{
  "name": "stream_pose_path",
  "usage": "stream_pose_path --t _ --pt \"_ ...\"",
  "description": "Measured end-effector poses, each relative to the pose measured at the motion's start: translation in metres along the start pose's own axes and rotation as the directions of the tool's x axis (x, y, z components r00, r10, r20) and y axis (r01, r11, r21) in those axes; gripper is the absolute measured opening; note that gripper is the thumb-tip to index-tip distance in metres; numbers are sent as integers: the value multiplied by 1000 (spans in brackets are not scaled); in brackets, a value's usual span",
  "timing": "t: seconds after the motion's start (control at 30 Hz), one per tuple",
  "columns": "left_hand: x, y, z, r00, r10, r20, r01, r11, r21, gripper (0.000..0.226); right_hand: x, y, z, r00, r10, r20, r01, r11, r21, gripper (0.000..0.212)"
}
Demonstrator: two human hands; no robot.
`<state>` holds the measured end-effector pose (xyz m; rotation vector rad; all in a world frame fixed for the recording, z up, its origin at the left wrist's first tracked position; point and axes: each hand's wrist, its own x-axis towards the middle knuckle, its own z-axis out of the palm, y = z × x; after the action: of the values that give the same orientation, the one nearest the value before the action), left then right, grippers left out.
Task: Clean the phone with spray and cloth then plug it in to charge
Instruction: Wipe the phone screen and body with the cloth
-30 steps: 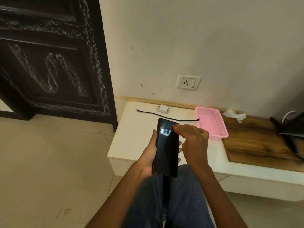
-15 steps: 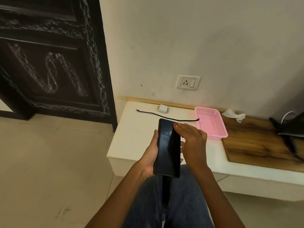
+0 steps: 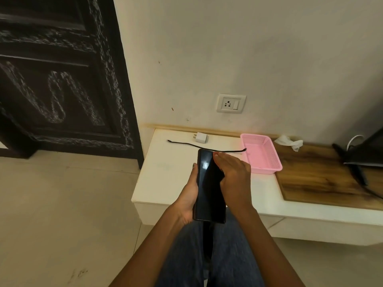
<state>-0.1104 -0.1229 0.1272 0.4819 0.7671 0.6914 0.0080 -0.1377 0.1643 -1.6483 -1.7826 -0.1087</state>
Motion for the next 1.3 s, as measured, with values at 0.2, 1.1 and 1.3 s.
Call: stream_pose_path --t 0.2,1.1,1.3 --pt "0 -1 -12 1000 7 -14 -6 1000 19 56 -15 4 -4 988 -146 51 147 989 -19 63" --pt "-7 1 -2 999 -40 -36 42 997 67 71 0 -8 -6 1000 -7 -18 5 997 -79 65" --pt "-10 5 -7 998 -54 -31 56 996 64 76 -10 -5 -8 987 -160 0 160 986 -42 64"
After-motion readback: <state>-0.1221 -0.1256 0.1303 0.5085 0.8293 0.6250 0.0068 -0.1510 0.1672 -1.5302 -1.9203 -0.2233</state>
